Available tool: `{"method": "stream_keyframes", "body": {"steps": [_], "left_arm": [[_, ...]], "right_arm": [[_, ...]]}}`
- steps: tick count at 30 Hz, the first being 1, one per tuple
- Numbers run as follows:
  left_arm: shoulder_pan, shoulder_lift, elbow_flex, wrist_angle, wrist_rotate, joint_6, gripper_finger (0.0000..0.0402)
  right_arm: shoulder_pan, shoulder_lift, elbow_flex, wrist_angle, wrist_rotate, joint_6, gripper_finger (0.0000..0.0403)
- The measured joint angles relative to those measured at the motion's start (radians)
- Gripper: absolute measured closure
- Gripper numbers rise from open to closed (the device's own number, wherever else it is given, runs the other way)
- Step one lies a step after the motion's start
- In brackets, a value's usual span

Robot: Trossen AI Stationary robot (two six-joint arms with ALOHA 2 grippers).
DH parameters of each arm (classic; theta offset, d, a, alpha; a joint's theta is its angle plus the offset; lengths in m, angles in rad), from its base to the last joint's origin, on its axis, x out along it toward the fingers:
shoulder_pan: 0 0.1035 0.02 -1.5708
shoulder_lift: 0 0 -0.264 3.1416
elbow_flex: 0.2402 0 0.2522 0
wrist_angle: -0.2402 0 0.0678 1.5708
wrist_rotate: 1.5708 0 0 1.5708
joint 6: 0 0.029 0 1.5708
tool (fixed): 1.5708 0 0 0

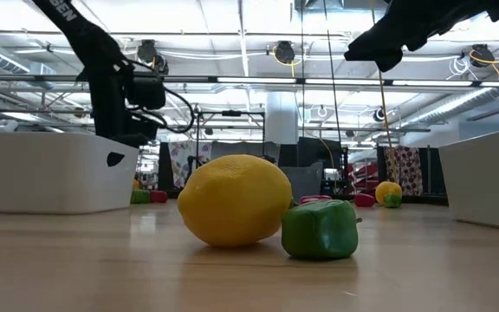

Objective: Sort produce into baskets
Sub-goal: Put the yellow lemon into the black bin

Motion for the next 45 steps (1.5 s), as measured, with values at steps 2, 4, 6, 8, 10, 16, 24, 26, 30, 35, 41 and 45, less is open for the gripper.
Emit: {"method": "stream_keyframes", "body": {"steps": [2, 4, 6, 8, 10, 16, 24, 26, 30, 35, 41, 45], "left_arm": [[0.0, 0.0, -0.024, 0.01, 0.002, 0.0, 0.0091], [0.0, 0.0, -0.034, 0.019, 0.003, 0.0, 0.0091], [0.0, 0.0, -0.043, 0.019, 0.003, 0.0, 0.0091], [0.0, 0.0, -0.046, 0.017, 0.003, 0.005, 0.0091], [0.0, 0.0, -0.049, 0.034, 0.004, 0.008, 0.0091], [0.0, 0.0, -0.054, 0.045, 0.004, 0.024, 0.0129], [0.0, 0.0, -0.051, 0.075, -0.024, 0.024, 0.0156], [-0.001, 0.0, -0.04, 0.066, -0.025, 0.024, 0.0151], [-0.003, -0.028, -0.001, 0.049, -0.026, 0.025, 0.0148], [-0.014, -0.107, 0.053, 0.094, -0.026, -0.006, 0.0147], [-0.105, -0.149, 0.057, 0.412, 0.075, -0.116, 0.0147], [-0.2, -0.078, 0.058, 0.654, 0.076, -0.157, 0.0147]], "right_arm": [[0.0, 0.0, 0.0, 0.0, 0.0, 0.0, 0.0296], [0.0, 0.0, 0.0, 0.0, 0.0, 0.0, 0.0296], [0.0, 0.0, 0.0, 0.0, 0.0, -0.001, 0.0296], [0.0, 0.0, 0.0, 0.0, 0.0, -0.001, 0.0296], [0.0, 0.0, 0.0, 0.0, 0.0, -0.003, 0.0296], [0.0, 0.0, 0.0, 0.001, 0.0, -0.005, 0.0296], [0.0, 0.0, 0.0, 0.001, 0.0, -0.005, 0.0296], [0.0, 0.0, 0.0, 0.001, 0.0, -0.005, 0.0296], [0.0, 0.0, 0.0, 0.001, 0.0, -0.008, 0.0296], [0.0, 0.0, 0.0, 0.001, 0.0, -0.016, 0.0296], [0.0, 0.0, 0.0, 0.004, 0.0, -0.018, 0.0296], [0.0, 0.0, 0.0, 0.026, 0.0, -0.024, 0.0296]]}}
